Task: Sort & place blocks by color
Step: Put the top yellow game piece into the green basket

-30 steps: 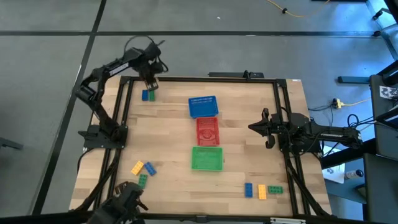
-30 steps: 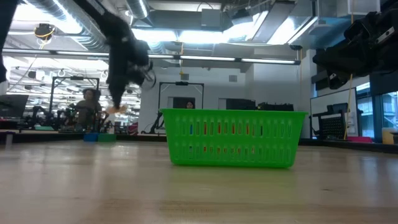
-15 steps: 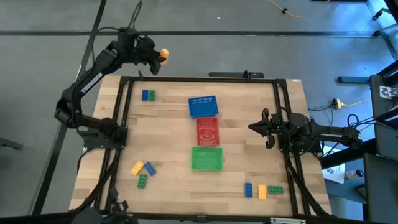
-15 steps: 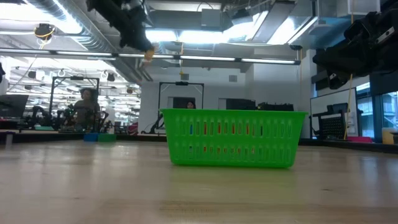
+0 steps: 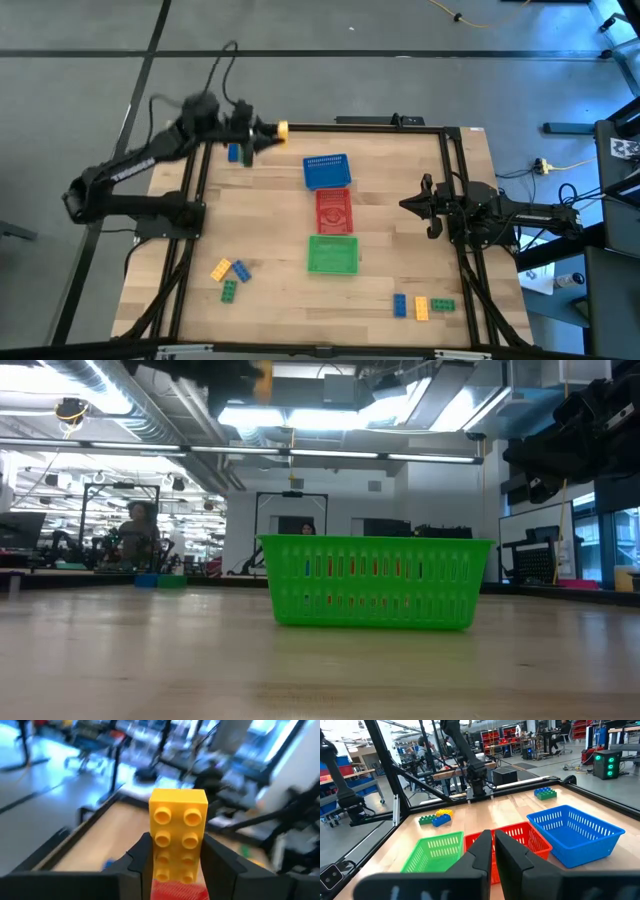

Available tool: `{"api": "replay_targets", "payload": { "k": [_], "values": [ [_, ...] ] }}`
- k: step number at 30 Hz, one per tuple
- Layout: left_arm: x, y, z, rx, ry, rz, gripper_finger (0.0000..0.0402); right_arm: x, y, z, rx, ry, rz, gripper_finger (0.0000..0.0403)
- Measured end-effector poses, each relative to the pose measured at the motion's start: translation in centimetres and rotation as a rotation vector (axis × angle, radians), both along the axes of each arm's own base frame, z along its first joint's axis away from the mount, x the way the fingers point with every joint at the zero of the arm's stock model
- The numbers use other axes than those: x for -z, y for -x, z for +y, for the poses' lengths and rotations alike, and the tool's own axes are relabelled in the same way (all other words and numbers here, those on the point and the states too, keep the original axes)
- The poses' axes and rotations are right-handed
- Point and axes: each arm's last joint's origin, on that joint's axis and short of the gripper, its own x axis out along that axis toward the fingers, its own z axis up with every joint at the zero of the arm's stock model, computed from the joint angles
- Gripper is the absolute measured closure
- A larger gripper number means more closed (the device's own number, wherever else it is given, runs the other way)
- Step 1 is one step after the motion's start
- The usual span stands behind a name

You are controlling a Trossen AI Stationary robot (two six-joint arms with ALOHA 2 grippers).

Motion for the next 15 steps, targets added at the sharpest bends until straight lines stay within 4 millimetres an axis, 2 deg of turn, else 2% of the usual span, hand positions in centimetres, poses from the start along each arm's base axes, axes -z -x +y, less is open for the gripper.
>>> {"api": "replay_targets", "payload": {
  "k": [4,8,12,15],
  "values": [
    [2.3,-1.1,-4.5,0.01,0.041,-0.155,0.0283,0.0,0.0,0.0,0.0,0.0,0.0,0.0377],
    [4.2,-1.8,-8.4,0.011,0.051,-0.227,0.0283,0.0,0.0,0.0,0.0,0.0,0.0,0.0377],
    [5.1,-2.3,-10.7,-0.021,0.052,-0.228,0.0283,0.0,0.0,0.0,0.0,0.0,0.0,0.0377],
    [5.0,-2.3,-11.3,-0.036,0.035,-0.232,0.0283,0.0,0.0,0.0,0.0,0.0,0.0,0.0377]
  ]
}}
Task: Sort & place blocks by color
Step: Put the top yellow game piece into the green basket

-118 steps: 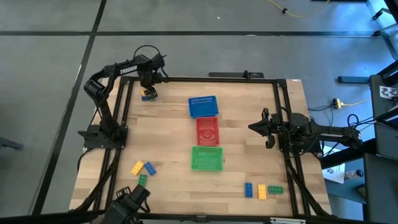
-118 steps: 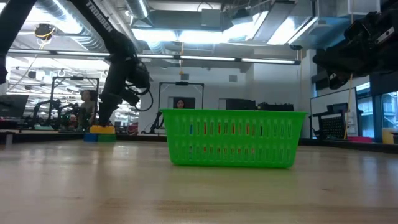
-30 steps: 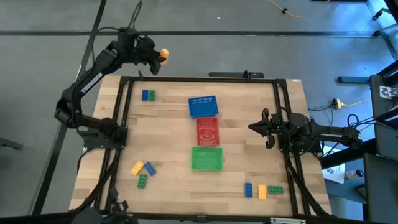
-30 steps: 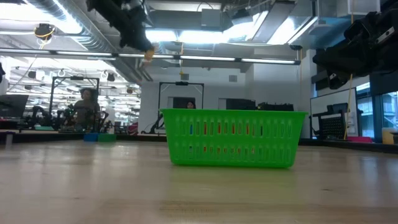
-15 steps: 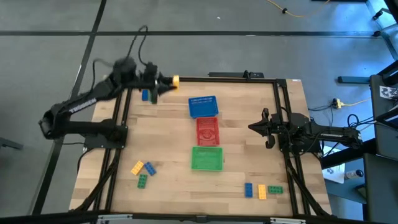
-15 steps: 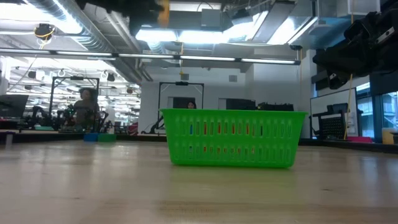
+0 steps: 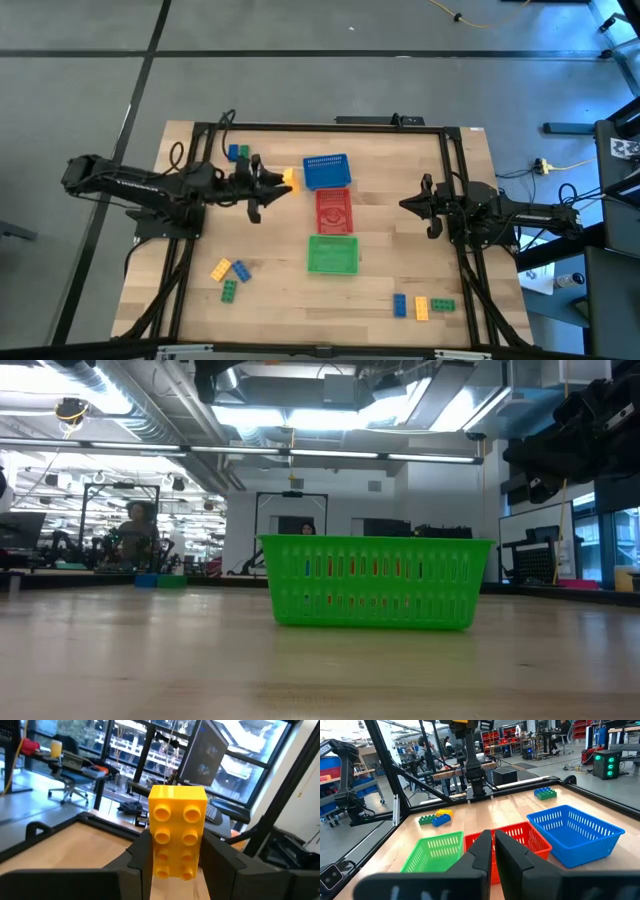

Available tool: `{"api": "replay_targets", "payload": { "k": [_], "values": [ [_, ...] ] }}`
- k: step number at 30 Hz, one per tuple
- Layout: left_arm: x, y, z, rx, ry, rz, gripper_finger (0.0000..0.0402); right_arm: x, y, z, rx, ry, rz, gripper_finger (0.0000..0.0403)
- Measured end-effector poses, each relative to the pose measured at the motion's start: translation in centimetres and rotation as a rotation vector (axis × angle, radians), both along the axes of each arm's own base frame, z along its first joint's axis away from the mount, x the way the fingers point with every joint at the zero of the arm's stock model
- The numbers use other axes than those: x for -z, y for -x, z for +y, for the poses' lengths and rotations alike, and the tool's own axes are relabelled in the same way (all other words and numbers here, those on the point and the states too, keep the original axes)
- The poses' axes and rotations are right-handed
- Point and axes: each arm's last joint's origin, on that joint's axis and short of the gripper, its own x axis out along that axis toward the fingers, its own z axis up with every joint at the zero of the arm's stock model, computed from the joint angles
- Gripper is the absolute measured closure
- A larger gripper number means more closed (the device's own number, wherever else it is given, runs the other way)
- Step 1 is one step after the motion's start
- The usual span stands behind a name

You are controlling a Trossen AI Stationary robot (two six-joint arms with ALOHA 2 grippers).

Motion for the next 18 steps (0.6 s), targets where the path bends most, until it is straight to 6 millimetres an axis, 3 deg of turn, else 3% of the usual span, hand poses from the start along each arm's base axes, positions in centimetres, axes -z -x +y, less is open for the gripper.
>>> {"api": "replay_targets", "payload": {
  "k": [18],
  "values": [
    [0.04,-0.05,-0.27,0.092,-0.032,0.005,0.0283,0.0,0.0,0.0,0.0,0.0,0.0,0.0377]
  ]
}}
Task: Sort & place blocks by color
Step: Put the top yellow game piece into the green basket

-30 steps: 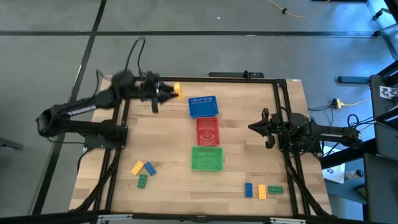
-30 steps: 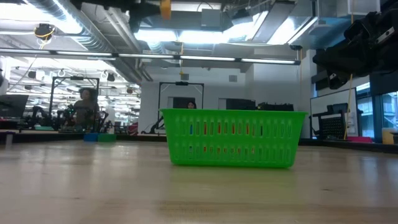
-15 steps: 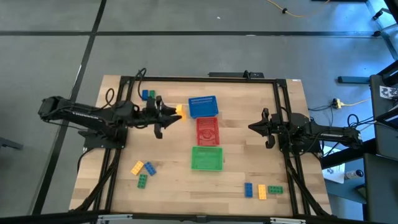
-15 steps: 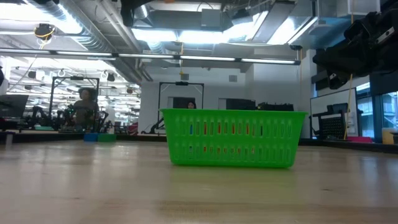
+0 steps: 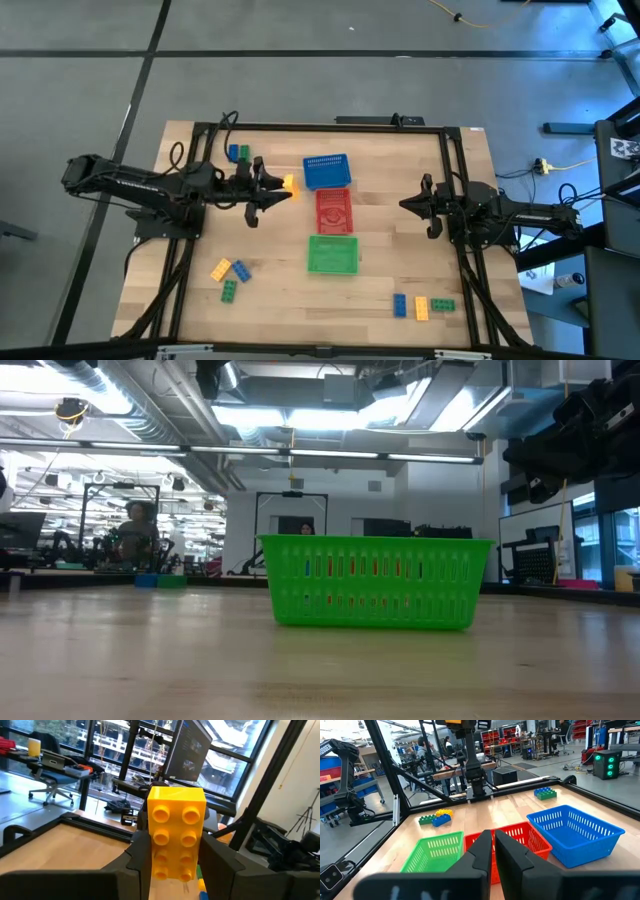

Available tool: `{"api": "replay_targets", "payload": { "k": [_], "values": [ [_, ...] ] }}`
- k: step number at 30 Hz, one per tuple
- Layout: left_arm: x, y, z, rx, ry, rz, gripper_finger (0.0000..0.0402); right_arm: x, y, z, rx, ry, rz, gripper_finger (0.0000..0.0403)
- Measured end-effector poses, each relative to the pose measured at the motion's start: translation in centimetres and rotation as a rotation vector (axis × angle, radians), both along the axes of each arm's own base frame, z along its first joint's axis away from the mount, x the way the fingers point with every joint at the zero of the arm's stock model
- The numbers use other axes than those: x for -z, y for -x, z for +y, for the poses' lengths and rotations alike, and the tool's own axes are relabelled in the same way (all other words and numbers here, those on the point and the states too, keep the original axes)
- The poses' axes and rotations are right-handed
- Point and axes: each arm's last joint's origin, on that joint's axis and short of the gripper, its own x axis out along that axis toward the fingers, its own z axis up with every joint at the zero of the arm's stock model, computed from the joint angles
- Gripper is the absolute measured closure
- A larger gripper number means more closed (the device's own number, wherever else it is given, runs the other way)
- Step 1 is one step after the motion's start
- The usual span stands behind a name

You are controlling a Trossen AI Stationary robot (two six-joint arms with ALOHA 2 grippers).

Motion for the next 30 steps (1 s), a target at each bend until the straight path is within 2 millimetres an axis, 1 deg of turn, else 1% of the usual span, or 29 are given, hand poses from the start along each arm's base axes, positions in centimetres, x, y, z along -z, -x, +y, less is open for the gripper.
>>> {"api": "replay_targets", "payload": {
  "k": [5,14,16,19,21,24,30],
  "values": [
    [0.0,0.0,-0.2,0.065,0.018,-0.001,0.0283,0.0,0.0,0.0,0.0,0.0,0.0,0.0377],
    [0.0,0.0,-0.2,0.071,0.02,-0.001,0.0283,-0.2,0.0,0.0,0.0,-0.004,-0.022,0.0377],
    [0.1,0.0,-0.2,0.083,0.017,0.005,0.0283,-0.7,0.0,0.0,-0.002,-0.046,-0.072,0.0377],
    [0.2,0.0,-0.2,0.086,0.015,0.018,0.0283,-1.5,0.1,0.0,-0.015,-0.202,-0.159,0.0377],
    [0.4,-0.1,-0.2,0.076,0.016,0.04,0.0283,-2.0,0.2,0.0,-0.006,-0.25,-0.217,0.0377],
    [0.5,-0.1,-0.1,0.055,0.017,0.053,0.0283,-2.5,0.3,-0.1,0.018,-0.251,-0.271,0.0377],
    [0.5,-0.1,-0.1,0.043,0.018,0.053,0.0283,-2.5,0.3,-0.1,0.018,-0.249,-0.273,0.0377]
  ]
}}
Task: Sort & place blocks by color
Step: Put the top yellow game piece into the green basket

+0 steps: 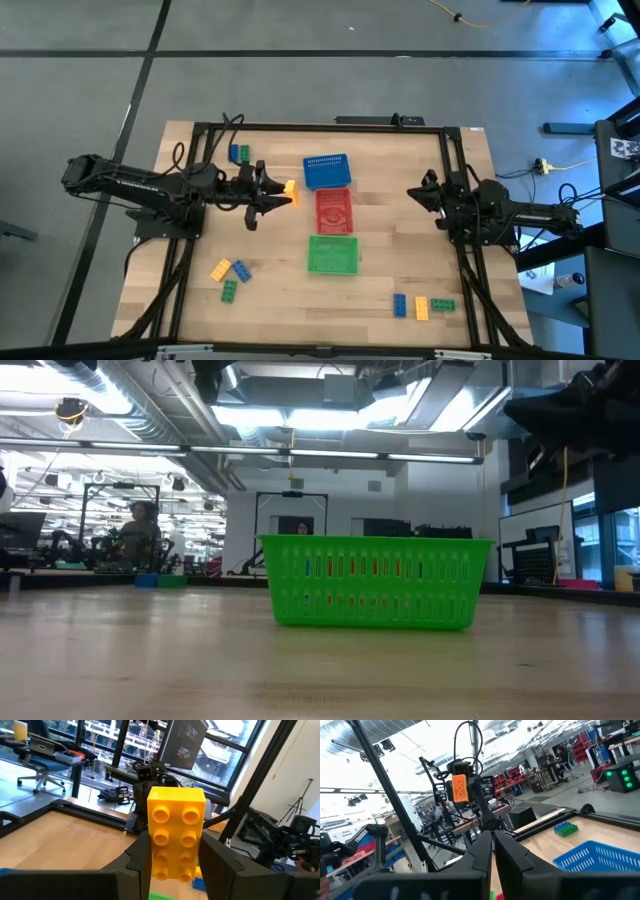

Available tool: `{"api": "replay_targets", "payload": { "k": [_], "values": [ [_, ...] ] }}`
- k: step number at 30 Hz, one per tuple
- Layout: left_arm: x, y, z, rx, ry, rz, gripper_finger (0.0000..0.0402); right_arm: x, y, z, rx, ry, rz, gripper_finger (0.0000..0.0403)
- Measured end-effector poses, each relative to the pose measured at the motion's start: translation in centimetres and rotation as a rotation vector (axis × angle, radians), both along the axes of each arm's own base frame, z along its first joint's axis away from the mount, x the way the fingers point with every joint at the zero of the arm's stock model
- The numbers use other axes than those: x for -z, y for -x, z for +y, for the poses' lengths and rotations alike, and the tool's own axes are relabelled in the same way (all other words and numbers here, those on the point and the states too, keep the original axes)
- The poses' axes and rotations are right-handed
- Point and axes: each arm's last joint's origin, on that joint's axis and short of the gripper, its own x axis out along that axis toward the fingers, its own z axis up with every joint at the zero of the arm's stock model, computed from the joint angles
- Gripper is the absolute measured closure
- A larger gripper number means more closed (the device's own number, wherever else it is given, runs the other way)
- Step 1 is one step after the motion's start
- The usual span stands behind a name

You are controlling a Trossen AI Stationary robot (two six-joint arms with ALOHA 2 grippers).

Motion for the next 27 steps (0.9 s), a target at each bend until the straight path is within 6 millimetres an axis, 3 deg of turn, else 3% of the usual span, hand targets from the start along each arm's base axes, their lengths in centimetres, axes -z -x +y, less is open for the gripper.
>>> {"api": "replay_targets", "payload": {
  "k": [17,27],
  "values": [
    [0.0,0.0,0.0,-0.002,-0.001,0.0,0.0283,-0.8,0.2,0.0,-0.021,-0.046,-0.064,0.0377],
    [-0.1,0.0,0.0,-0.007,-0.048,-0.003,0.0278,-6.3,-0.1,0.1,-0.026,0.067,-0.082,0.0399]
  ]
}}
